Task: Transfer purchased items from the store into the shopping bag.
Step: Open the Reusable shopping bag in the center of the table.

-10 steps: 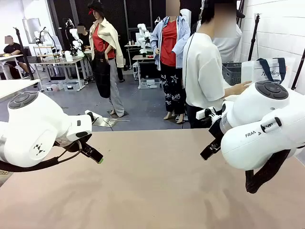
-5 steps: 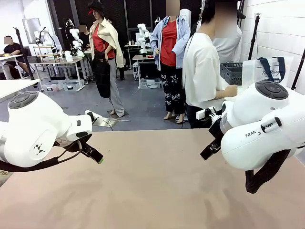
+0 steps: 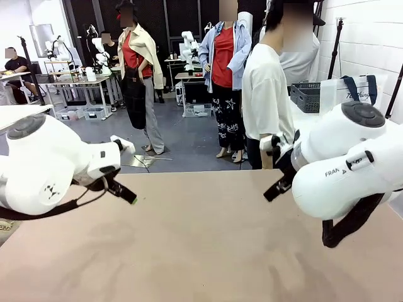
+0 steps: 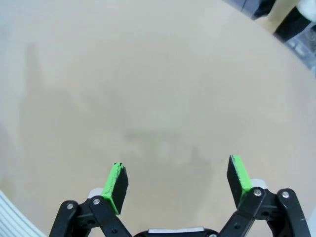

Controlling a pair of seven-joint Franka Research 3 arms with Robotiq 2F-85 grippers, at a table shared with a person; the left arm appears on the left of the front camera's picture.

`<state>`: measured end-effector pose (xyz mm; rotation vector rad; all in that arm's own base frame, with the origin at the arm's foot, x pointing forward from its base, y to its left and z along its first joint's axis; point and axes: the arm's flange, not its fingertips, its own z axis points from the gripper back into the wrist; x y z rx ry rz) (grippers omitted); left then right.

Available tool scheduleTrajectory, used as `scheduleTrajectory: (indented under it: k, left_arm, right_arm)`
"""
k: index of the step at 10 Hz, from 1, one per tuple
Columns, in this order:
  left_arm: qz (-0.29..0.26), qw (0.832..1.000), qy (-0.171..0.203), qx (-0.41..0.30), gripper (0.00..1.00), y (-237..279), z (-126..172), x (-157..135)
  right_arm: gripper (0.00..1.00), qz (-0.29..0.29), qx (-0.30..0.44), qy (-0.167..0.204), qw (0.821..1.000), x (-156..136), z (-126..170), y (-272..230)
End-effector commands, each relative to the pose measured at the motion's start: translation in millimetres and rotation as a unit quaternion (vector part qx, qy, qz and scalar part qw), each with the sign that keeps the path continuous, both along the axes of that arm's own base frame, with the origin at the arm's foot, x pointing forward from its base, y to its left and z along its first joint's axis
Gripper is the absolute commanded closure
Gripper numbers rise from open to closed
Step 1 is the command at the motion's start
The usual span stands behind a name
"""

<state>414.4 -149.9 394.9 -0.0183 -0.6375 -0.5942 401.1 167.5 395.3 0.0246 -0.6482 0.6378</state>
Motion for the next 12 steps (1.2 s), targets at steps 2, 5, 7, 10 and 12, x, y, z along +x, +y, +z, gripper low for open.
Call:
scheduleTrajectory:
  k: [2, 5, 7, 10, 12]
  left_arm:
    - [0.036, 0.992, -0.113, -0.03, 0.0, 30.7, 67.5, 21.7]
    - [0.143, 0.979, -0.146, -0.006, 0.0, 115.3, 99.7, 48.4]
    - [0.244, 0.959, -0.14, 0.021, 0.0, 177.9, 93.9, 65.1]
    - [0.344, 0.932, -0.11, 0.021, 0.0, 247.3, 73.7, 59.0]
    - [0.358, 0.926, -0.115, -0.023, 0.0, 255.0, 66.1, 59.8]
  right_arm:
    - [0.0, -0.084, 0.06, -0.112, 0.988, 36.3, 70.2, -28.0]
    - [0.0, -0.282, 0.076, -0.196, 0.936, 97.9, 134.9, -125.8]
    - [0.0, -0.383, 0.091, -0.205, 0.896, 112.0, 149.0, -202.7]
    - [0.0, -0.462, 0.112, -0.157, 0.866, 115.6, 118.4, -262.0]
    - [0.0, -0.447, 0.133, -0.132, 0.875, 112.5, 98.8, -255.1]
